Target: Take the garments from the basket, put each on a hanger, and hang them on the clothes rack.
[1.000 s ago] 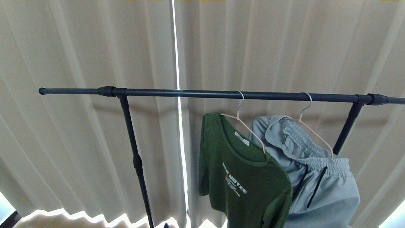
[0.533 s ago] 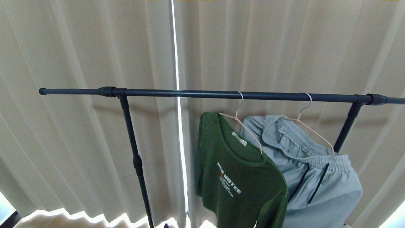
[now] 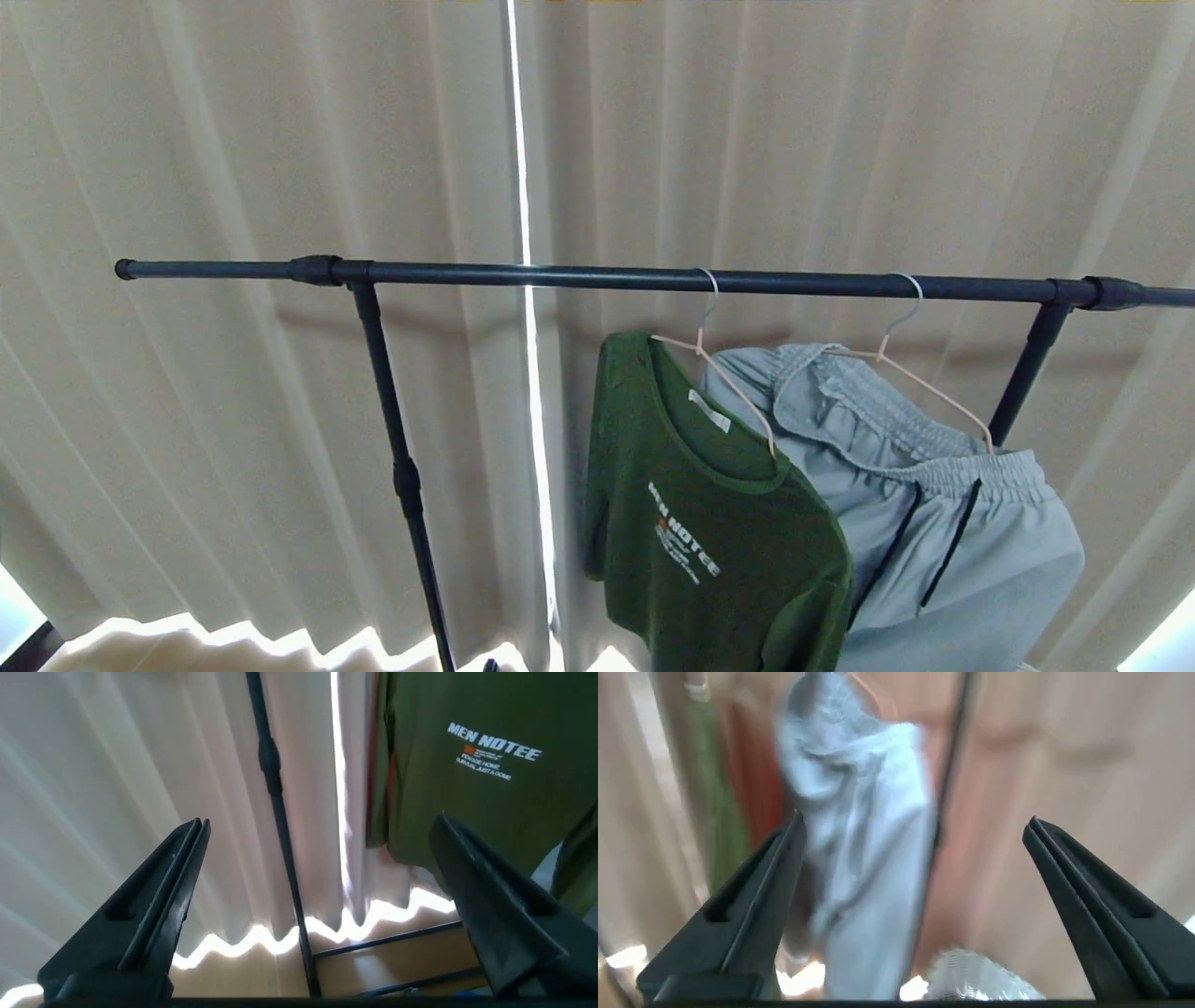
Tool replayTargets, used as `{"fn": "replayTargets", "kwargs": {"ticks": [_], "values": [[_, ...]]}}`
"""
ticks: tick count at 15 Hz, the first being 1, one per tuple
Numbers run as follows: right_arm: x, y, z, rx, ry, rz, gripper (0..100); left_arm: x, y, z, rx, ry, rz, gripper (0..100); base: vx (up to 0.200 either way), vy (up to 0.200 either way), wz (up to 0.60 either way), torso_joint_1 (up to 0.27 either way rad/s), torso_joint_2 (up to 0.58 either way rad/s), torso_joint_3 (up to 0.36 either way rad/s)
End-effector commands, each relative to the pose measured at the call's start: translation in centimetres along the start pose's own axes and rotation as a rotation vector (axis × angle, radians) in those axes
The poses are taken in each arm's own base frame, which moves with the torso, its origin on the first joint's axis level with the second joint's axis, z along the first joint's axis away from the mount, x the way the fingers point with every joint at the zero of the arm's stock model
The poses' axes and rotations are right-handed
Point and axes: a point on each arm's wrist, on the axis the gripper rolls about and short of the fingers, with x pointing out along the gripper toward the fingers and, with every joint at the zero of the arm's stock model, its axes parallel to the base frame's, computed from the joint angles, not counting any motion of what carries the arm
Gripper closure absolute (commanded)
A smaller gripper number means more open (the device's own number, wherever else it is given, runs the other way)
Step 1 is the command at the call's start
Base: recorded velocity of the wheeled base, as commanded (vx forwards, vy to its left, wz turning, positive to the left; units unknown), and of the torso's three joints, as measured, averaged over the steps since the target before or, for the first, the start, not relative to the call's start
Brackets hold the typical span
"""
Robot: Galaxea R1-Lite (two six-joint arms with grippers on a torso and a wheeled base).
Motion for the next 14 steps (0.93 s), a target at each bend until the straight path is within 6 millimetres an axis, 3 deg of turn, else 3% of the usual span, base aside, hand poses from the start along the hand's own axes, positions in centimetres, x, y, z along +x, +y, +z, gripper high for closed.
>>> {"fn": "replayTargets", "kwargs": {"ticks": [1, 3, 6, 9, 14], "values": [[0.1, 0.01, -0.39, 0.007, 0.011, 0.001, 0, -0.01, 0.04, -0.02, 0.0, 0.0, -0.023, 0, 0.0, 0.0, 0.0, 0.0, 0.0, 0.0], [0.1, 0.01, -0.39, 0.013, 0.011, 0.001, 0, -0.32, 0.19, -0.11, 0.016, -0.04, -0.147, 0, 0.0, 0.0, 0.0, 0.0, 0.0, 0.0], [0.1, 0.01, -0.39, 0.013, 0.011, -0.001, 0, -0.77, -0.01, -0.38, 0.009, -0.097, -0.08, 0, 0.0, 0.0, 0.0, 0.0, 0.0, 0.0], [0.1, 0.01, -0.39, 0.024, 0.011, -0.001, 0, -0.78, 0.38, -0.58, -0.067, -0.079, 0.119, 0, 0.0, 0.0, 0.0, 0.0, 0.0, 0.0], [0.1, 0.01, -0.39, 0.029, 0.011, -0.003, 0, -0.77, 0.4, -0.59, -0.127, -0.083, 0.12, 0, 0.0, 0.0, 0.0, 0.0, 0.0, 0.0]]}}
